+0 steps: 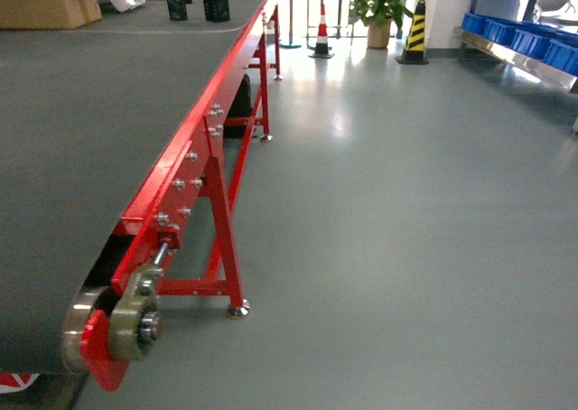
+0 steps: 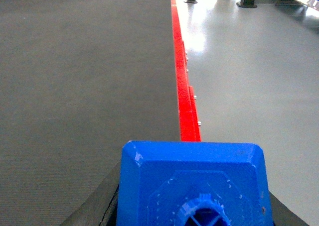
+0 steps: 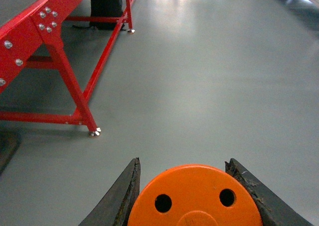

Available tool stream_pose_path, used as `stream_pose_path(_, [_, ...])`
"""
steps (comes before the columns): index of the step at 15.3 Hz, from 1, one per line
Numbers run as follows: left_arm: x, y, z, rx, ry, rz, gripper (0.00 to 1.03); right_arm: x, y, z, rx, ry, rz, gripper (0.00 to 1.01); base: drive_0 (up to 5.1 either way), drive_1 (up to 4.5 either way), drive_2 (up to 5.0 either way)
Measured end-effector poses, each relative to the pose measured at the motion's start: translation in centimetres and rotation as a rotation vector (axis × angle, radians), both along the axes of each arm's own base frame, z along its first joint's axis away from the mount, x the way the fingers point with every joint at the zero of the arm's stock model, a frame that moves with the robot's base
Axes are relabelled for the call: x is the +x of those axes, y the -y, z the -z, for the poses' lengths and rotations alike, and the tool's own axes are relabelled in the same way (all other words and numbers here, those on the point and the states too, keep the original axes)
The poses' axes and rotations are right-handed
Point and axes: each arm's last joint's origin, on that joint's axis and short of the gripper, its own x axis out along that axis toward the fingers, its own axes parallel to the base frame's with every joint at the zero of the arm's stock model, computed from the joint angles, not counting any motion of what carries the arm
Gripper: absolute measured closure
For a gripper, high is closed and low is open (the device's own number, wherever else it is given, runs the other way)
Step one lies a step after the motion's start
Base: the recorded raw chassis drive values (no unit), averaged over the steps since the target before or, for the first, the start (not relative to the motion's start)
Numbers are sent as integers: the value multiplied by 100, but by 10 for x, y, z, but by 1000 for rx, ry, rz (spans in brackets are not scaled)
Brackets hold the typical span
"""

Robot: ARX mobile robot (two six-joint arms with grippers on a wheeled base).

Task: Sort blue parts and orange caps into right shelf containers

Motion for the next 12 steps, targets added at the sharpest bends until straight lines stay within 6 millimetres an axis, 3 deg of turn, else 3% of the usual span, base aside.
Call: stream_pose_path(12, [0,0,0,1,4,-2,58,0,0,0,-1,0,2,58,505,-236,-236])
